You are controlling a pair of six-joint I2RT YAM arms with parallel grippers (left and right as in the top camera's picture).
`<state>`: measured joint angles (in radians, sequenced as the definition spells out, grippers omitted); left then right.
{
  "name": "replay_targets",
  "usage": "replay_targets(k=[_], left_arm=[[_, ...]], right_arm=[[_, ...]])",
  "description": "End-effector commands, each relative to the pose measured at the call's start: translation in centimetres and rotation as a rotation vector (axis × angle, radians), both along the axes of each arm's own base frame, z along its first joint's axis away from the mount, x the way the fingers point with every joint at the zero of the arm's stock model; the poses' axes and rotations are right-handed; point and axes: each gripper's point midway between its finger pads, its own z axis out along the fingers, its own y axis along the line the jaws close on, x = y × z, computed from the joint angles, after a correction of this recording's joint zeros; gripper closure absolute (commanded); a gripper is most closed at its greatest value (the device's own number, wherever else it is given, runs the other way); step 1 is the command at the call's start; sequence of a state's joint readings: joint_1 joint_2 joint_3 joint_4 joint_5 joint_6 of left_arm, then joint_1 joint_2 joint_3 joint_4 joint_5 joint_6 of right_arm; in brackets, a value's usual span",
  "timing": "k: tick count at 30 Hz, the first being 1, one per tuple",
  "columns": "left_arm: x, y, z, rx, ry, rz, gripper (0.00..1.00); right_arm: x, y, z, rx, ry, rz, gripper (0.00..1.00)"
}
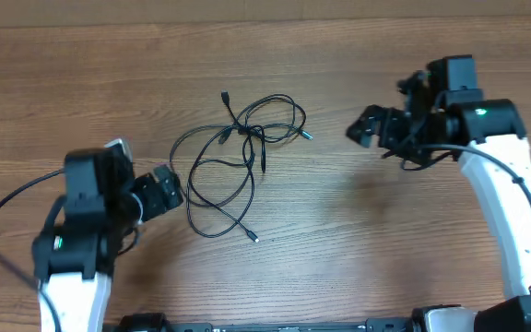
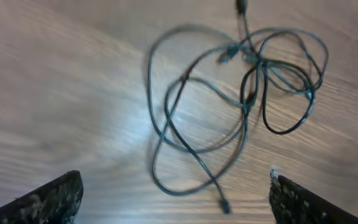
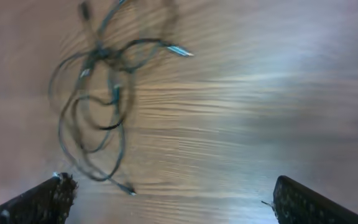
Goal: Untangle cables
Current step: 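Lower the right gripper onto the loose cable pile at center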
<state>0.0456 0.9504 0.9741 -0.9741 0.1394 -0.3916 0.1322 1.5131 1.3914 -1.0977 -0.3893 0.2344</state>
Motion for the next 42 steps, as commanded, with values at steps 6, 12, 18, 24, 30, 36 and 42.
replay_targets(k=[6,12,18,24,30,36,42], left_arm=[[-2.3,2.9,2.2,0.215,-0.074,0.008,0.00],[-2.0,2.9,1.5,0.214,-0.041,0.005,0.00],[-1.5,2.9,0.3,0.211,0.013,-0.001,0.00],[-1.0,2.9,-1.1,0.209,0.076,-0.008,0.00],[-0.1,3.3,-2.9,0.222,0.153,-0.005,0.00],[1.9,3.5,-1.8,0.308,0.083,-0.116,0.00],[0.8,3.1,5.5,0.396,0.031,-0.270,0.00]], right_arm=[[-1.6,9.8,1.7,0.047,-0.108,0.223,0.00],[-1.1,15.8,-1.8,0.082,-0.066,0.288,0.00],[-1.7,22.9,-6.9,0.189,-0.009,0.432,0.00],[-2.6,25.6,-8.5,0.200,-0.014,0.479,0.00],[-1.9,26.2,-9.3,0.208,-0.012,0.443,0.00],[-1.4,26.6,-8.9,0.233,-0.008,0.394,0.00],[0.5,27.3,-8.5,0.270,-0.030,0.284,0.00]])
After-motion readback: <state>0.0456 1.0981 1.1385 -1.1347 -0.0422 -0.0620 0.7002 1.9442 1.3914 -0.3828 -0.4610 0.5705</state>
